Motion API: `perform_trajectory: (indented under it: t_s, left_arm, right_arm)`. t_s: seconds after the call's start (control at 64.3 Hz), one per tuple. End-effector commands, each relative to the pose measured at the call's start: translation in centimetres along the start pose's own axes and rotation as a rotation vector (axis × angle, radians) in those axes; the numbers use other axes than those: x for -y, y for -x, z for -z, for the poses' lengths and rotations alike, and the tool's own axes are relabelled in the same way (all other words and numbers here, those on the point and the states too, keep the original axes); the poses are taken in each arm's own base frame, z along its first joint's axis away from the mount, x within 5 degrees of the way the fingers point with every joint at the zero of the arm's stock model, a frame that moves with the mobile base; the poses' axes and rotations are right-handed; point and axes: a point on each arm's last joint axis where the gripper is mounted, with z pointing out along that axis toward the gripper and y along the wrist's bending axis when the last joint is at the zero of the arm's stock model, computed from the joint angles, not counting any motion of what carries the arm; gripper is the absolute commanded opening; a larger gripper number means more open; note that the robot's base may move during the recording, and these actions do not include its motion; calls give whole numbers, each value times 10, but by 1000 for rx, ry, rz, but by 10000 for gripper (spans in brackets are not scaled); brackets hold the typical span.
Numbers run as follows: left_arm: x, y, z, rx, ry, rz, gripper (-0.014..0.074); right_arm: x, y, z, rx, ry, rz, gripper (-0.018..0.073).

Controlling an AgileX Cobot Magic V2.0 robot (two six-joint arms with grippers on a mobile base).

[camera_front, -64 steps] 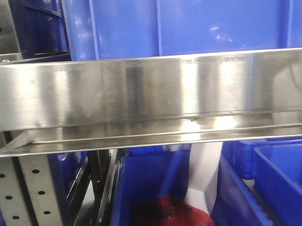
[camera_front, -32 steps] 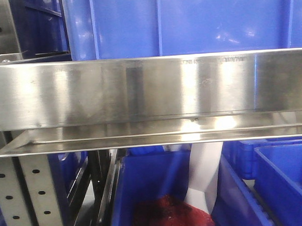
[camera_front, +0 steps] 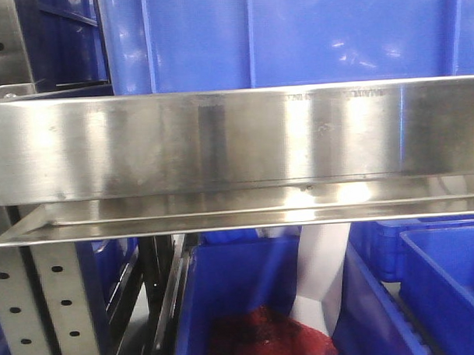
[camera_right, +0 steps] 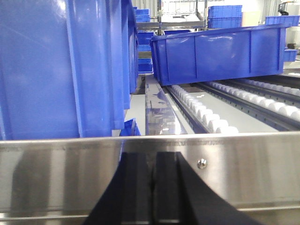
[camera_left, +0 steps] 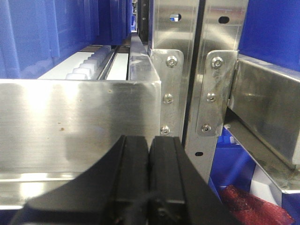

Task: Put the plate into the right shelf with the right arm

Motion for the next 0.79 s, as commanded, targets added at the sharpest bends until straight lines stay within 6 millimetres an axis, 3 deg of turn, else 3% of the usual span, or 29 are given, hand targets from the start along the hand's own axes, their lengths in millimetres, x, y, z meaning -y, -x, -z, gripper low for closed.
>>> perform_trajectory:
  t_s: [0.0,0.778]
  left_arm:
    - [0,5,0,83,4,7,-47]
    - [0,5,0,83,4,7,-47]
  right_arm:
    - [-2,9,2,89,22,0,56]
    - [-2,6,1,59,24,20,56]
